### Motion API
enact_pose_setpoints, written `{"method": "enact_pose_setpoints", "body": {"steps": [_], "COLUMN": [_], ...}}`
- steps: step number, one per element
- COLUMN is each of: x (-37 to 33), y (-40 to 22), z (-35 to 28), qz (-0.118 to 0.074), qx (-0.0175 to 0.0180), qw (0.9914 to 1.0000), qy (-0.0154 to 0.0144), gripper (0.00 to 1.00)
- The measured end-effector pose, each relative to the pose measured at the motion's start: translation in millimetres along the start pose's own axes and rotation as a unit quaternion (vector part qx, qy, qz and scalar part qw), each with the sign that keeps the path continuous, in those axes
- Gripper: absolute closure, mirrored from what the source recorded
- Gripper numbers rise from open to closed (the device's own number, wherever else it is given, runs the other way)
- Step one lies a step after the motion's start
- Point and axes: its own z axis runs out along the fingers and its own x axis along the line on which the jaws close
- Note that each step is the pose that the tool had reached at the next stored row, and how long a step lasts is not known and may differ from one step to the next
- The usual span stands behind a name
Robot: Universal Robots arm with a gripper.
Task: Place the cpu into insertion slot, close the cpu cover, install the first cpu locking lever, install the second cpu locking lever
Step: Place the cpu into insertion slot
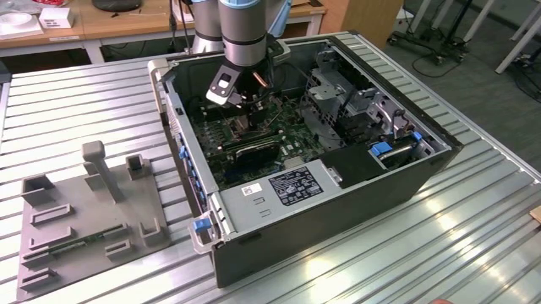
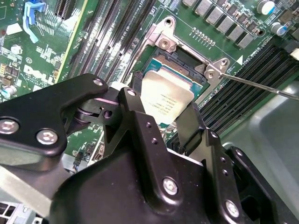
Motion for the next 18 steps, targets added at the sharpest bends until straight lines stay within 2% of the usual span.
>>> {"method": "enact_pose_setpoints", "body": {"steps": [10, 18], "x": [0.1, 0.1], "y": [-0.4, -0.4], "z": [3.1, 3.3], "qz": [0.0, 0.0], "qx": [0.0013, 0.0015], "qw": [1.0, 1.0], "qy": [0.0002, -0.0001], "gripper": [0.46, 0.46]}}
